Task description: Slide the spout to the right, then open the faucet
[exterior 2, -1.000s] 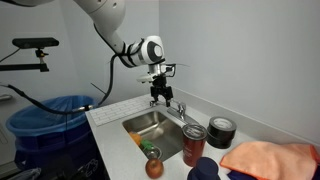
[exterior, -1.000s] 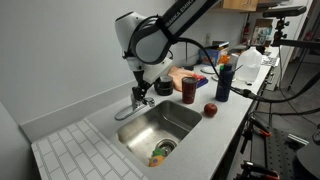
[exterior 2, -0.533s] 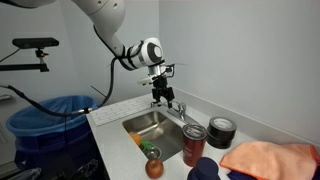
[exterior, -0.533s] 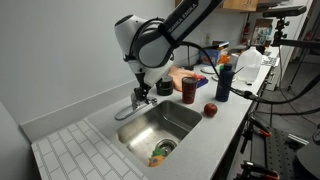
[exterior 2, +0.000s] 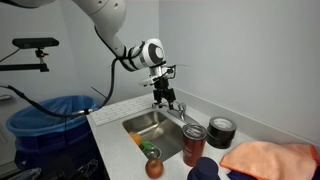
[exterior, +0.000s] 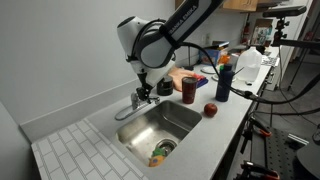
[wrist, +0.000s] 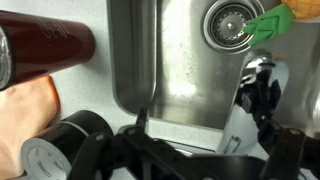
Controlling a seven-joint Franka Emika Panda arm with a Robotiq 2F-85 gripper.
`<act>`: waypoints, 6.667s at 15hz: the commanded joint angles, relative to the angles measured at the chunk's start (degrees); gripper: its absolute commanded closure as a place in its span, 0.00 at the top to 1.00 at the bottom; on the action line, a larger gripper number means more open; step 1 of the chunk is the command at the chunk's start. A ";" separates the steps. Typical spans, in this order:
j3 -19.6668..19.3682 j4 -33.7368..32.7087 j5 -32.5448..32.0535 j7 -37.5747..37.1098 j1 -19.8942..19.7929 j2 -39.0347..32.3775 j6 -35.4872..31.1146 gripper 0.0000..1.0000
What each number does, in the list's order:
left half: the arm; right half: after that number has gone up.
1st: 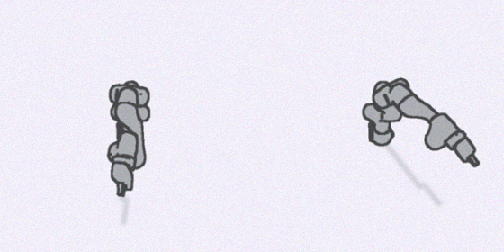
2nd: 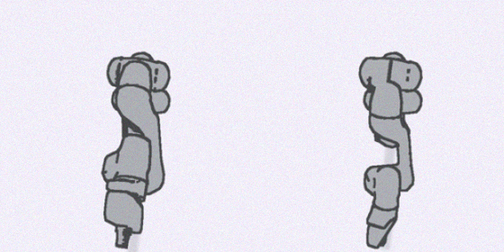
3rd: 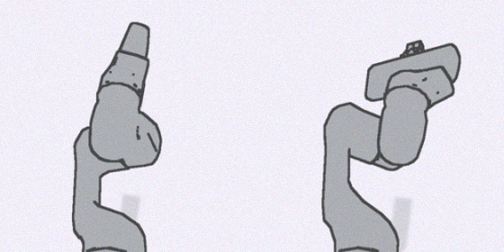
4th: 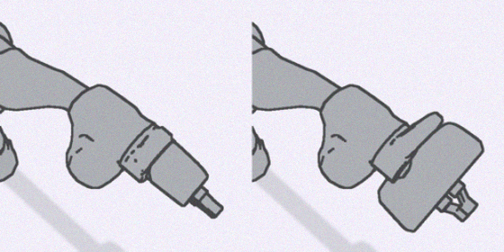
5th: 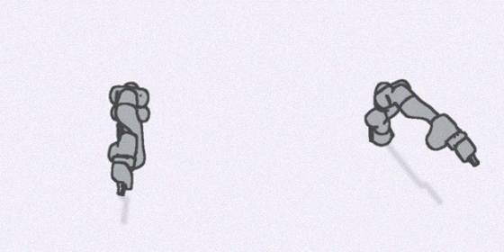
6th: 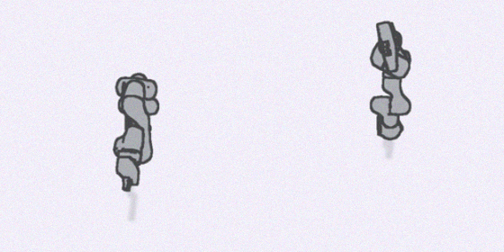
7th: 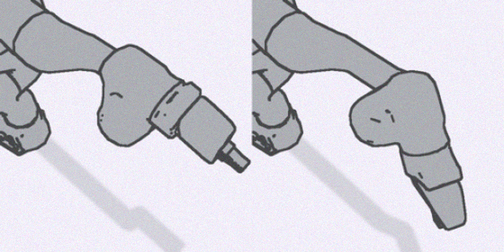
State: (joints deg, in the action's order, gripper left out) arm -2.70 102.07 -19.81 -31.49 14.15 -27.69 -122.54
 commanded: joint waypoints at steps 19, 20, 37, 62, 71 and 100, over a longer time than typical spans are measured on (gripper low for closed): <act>3.11 -3.82 16.10 8.70 -3.90 2.28 0.57 1.00; 3.28 -4.42 16.17 8.31 -3.63 1.04 0.17 1.00; 2.95 -8.16 17.45 8.72 -4.37 -6.04 -5.97 1.00; 2.46 -11.27 22.17 8.48 -4.70 -7.11 -26.09 1.00; -0.08 -7.64 19.10 6.52 -2.73 -2.21 -16.96 1.00; 9.44 26.66 14.13 4.54 -5.98 35.59 -9.91 1.00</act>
State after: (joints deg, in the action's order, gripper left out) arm 5.10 128.79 -6.03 -27.23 9.87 7.88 -132.52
